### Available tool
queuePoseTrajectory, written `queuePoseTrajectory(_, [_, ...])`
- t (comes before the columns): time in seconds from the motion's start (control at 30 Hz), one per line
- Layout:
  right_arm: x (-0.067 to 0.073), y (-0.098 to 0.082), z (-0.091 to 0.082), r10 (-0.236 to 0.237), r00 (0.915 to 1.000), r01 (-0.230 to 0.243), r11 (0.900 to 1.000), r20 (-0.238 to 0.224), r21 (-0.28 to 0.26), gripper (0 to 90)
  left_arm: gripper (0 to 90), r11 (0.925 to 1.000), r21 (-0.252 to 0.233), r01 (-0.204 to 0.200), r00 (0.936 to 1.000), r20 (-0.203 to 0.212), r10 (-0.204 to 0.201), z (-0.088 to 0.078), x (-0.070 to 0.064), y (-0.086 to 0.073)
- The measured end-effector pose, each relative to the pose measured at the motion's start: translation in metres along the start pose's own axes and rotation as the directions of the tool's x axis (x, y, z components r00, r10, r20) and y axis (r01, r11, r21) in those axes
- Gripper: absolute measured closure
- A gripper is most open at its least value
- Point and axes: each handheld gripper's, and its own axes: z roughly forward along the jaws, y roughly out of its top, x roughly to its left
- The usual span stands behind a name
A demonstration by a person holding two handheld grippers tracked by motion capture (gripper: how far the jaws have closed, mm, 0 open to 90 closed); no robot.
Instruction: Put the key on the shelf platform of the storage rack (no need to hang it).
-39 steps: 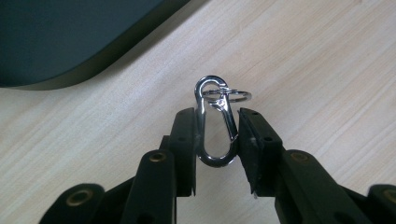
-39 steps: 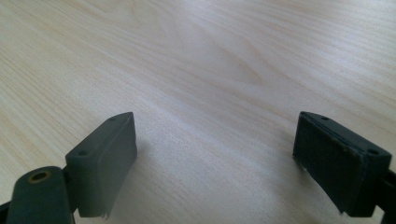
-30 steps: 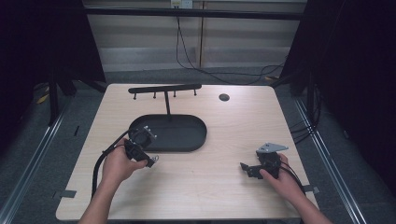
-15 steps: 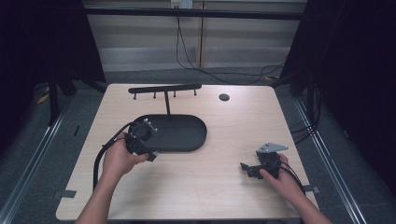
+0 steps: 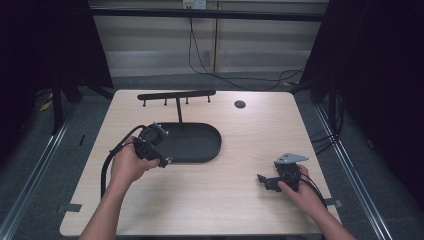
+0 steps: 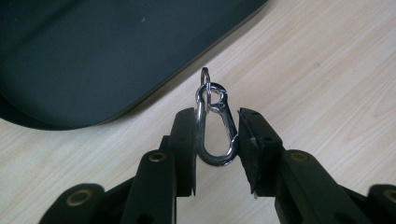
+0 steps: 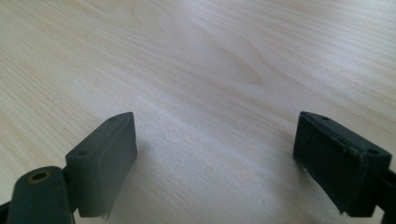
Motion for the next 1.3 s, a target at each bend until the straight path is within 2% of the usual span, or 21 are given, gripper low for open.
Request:
queuePoseTrajectory(0.47, [0.000,0.000,0.000,0.000,1.0000,0.000,1.000,0.000,0.000,12.9,68.1,0.9994,-0.024,0.024,0.9997,-0.002,-0.024,-0.003,0.003,0.008])
queuePoseTrajectory(0.53, [0.000,0.000,0.000,0.000,1.0000,0.000,1.000,0.000,0.000,12.9,68.1,0.9997,-0.019,0.017,0.9999,-0.002,-0.017,-0.004,0.004,0.009])
queuePoseTrajectory(0.63, [0.000,0.000,0.000,0.000,1.0000,0.000,1.000,0.000,0.000,12.9,68.1,0.9991,-0.027,0.032,0.9995,-0.005,-0.032,-0.004,0.004,0.010])
queuePoseTrajectory(0.73, [0.000,0.000,0.000,0.000,1.0000,0.000,1.000,0.000,0.000,12.9,68.1,0.9994,-0.025,0.023,0.9997,-0.007,-0.023,-0.005,0.005,0.012])
queuePoseTrajectory(0.77, [0.000,0.000,0.000,0.000,1.0000,0.000,1.000,0.000,0.000,12.9,68.1,0.9990,-0.030,0.034,0.9994,-0.007,-0.034,-0.005,0.004,0.013])
queuePoseTrajectory(0.9, [0.000,0.000,0.000,0.000,1.0000,0.000,1.000,0.000,0.000,12.9,68.1,0.9992,-0.032,0.025,0.9997,-0.008,-0.025,-0.007,0.005,0.017])
queuePoseTrajectory(1.3, [0.000,0.000,0.000,0.001,1.0000,-0.001,1.000,0.000,0.000,12.9,68.1,0.9983,-0.046,0.035,0.9993,-0.014,-0.036,-0.013,0.005,0.024])
